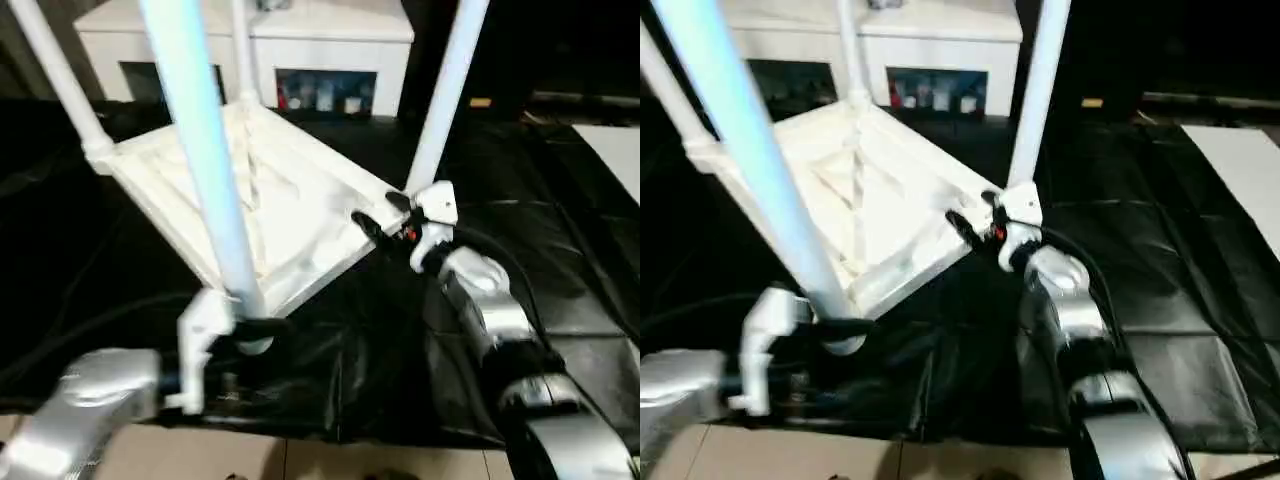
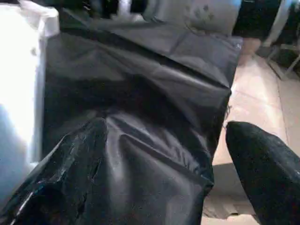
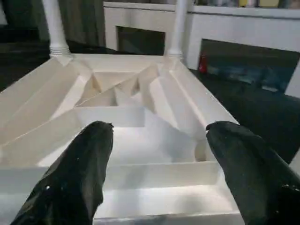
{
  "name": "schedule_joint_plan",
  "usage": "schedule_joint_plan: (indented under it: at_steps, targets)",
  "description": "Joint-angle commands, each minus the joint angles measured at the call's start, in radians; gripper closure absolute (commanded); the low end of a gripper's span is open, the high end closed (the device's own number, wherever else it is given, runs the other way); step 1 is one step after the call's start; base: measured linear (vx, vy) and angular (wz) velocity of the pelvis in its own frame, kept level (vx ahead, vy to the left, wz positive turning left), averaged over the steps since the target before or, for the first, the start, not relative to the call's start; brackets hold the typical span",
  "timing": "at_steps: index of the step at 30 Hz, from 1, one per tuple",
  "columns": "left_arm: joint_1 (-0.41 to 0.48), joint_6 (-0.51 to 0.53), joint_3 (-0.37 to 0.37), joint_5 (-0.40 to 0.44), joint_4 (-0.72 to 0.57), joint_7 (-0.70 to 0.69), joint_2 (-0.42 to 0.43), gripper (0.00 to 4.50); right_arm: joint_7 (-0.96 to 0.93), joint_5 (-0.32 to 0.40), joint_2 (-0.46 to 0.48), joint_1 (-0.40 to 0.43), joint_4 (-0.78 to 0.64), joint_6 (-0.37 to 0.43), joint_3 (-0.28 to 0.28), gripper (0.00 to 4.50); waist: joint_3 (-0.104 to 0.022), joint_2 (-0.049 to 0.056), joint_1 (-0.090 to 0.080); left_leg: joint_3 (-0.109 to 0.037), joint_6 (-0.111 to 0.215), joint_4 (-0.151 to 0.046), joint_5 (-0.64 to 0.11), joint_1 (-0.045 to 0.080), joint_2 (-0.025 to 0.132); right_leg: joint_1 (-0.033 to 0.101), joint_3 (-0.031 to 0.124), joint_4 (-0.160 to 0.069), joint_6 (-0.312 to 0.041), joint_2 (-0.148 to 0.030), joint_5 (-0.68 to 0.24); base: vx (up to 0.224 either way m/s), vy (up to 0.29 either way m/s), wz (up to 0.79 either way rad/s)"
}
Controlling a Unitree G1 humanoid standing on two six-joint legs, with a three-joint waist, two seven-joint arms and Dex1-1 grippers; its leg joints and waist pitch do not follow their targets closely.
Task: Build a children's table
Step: Rotate table base
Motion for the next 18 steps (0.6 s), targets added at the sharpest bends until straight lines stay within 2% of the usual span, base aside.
schedule_joint_plan:
  at_steps: [1, 3, 7, 10, 11, 12, 14, 17, 18]
  targets:
    - [0.009, -0.016, 0.054, -0.022, 0.000, -0.017, 0.020, 0.02, 0.011, 0.011, -0.016, 0.023, -0.066, 0.035, 0.003, 0.87, -0.055, 0.004, -0.002, -0.003, 0.028, -0.086, -0.271, 0.011, 0.024, 0.040, 0.022, -0.069, -0.214, -0.028, -0.232, 0.000, 0.000, 0.00]
    - [0.029, -0.022, 0.113, -0.055, 0.018, -0.026, 0.038, 0.02, 0.007, 0.009, -0.026, 0.068, -0.141, 0.084, 0.012, 0.87, -0.054, 0.005, 0.000, -0.003, 0.023, -0.086, -0.270, 0.011, 0.023, 0.040, 0.024, -0.069, -0.208, -0.027, -0.225, 0.000, 0.000, 0.00]
    - [0.057, -0.032, 0.157, -0.069, 0.057, -0.045, 0.069, 0.02, -0.034, -0.007, -0.037, 0.106, -0.194, 0.133, 0.011, 0.87, -0.055, 0.008, -0.001, -0.003, 0.019, -0.087, -0.274, 0.013, 0.022, 0.037, 0.024, -0.069, -0.209, -0.027, -0.223, 0.000, 0.000, 0.00]
    - [0.074, -0.041, 0.170, -0.056, 0.091, -0.065, 0.097, 0.02, -0.064, -0.019, -0.042, 0.120, -0.206, 0.149, 0.003, 0.87, -0.051, 0.004, -0.003, -0.005, 0.013, -0.090, -0.300, 0.010, 0.021, 0.038, 0.024, -0.073, -0.188, -0.027, -0.273, 0.000, 0.000, 0.00]
    - [0.074, -0.041, 0.170, -0.056, 0.091, -0.065, 0.097, 0.02, -0.064, -0.019, -0.042, 0.120, -0.206, 0.149, 0.003, 0.87, -0.052, 0.009, -0.004, -0.005, 0.003, -0.089, -0.319, 0.016, 0.021, 0.032, 0.025, -0.077, -0.179, -0.027, -0.300, 0.000, 0.000, 0.00]
    - [0.076, -0.050, 0.184, -0.054, 0.115, -0.066, 0.107, 0.02, -0.083, -0.028, -0.046, 0.134, -0.226, 0.180, -0.007, 0.87, -0.051, 0.010, -0.004, -0.006, 0.001, -0.091, -0.323, 0.015, 0.021, 0.033, 0.026, -0.077, -0.179, -0.027, -0.302, 0.000, 0.000, 0.00]
    - [0.064, -0.059, 0.199, -0.054, 0.139, -0.053, 0.103, 0.02, -0.126, -0.048, -0.053, 0.142, -0.234, 0.217, -0.021, 0.87, -0.052, 0.009, -0.001, -0.005, -0.004, -0.091, -0.310, 0.018, 0.020, 0.032, 0.027, -0.076, -0.176, -0.025, -0.284, 0.000, 0.000, 0.00]
    - [0.042, -0.068, 0.204, -0.048, 0.161, -0.028, 0.094, 0.02, -0.182, -0.063, -0.061, 0.140, -0.226, 0.250, -0.036, 0.87, -0.055, 0.010, 0.001, -0.003, -0.006, -0.088, -0.287, 0.020, 0.020, 0.032, 0.027, -0.072, -0.189, -0.024, -0.228, 0.000, 0.000, 0.00]
    - [0.032, -0.072, 0.203, -0.043, 0.172, -0.016, 0.089, 0.02, -0.209, -0.071, -0.064, 0.138, -0.219, 0.261, -0.043, 0.87, -0.056, 0.010, 0.002, -0.004, -0.004, -0.089, -0.273, 0.018, 0.019, 0.036, 0.027, -0.069, -0.193, -0.025, -0.211, 0.000, 0.000, 0.00]
